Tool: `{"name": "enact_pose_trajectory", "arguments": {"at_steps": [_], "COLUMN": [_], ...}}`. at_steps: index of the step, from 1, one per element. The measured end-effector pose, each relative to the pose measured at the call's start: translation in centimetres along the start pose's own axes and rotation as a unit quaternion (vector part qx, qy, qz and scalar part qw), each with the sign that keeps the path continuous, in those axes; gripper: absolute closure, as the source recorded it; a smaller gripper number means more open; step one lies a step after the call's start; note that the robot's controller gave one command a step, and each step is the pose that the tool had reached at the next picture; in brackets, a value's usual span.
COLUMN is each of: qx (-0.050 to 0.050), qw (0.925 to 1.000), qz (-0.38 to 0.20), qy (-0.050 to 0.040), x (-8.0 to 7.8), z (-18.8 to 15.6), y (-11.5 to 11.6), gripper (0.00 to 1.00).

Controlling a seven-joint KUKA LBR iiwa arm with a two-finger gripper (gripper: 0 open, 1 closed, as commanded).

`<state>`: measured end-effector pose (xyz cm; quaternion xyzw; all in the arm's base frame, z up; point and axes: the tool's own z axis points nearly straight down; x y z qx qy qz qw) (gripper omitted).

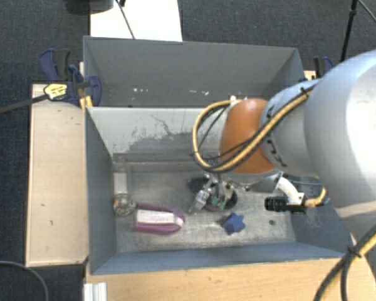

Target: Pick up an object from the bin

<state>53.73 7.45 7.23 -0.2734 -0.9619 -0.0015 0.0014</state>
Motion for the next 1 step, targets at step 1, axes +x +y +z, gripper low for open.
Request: {"name": "enact_pose_trajectory", "arguments": {"at_steps": [1], "qx": [-0.001], "qw": [1.0], "qz": [0.004], "qy": [-0.0052], "x": [-3.1], "z": [-15.04], "y": [-1.73], "gripper": [1.0]}}
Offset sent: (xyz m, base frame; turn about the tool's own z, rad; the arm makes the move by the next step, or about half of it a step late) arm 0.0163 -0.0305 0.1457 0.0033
